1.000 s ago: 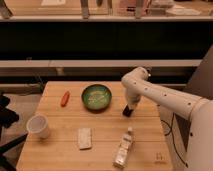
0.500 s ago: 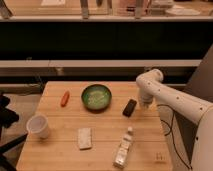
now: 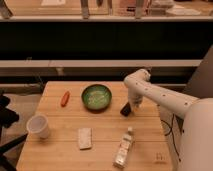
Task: Push the eraser across the table
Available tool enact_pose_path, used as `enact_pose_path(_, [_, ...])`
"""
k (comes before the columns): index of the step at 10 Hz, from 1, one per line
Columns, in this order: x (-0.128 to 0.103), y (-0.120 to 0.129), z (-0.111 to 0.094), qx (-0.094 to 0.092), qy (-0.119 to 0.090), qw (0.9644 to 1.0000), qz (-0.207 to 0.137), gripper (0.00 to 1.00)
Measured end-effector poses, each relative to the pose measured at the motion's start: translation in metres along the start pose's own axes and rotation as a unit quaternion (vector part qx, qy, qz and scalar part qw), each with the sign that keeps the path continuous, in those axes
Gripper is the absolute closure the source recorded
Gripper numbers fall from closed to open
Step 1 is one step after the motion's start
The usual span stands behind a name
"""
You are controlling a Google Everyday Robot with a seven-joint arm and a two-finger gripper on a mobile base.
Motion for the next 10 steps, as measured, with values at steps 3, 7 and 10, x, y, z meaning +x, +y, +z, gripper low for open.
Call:
enact_pose_path(3, [-0.01, 0.001, 0.0, 0.002, 0.008, 0.9998, -0.019, 1.0])
enact_pose_path(7, [-0.039, 0.007, -0.004, 0.009, 0.01, 0.9985, -0.054, 1.0])
enact_pose_path(10, [-0.05, 0.011, -0.006, 0.013, 0.012, 0.9971, -0.074, 1.0])
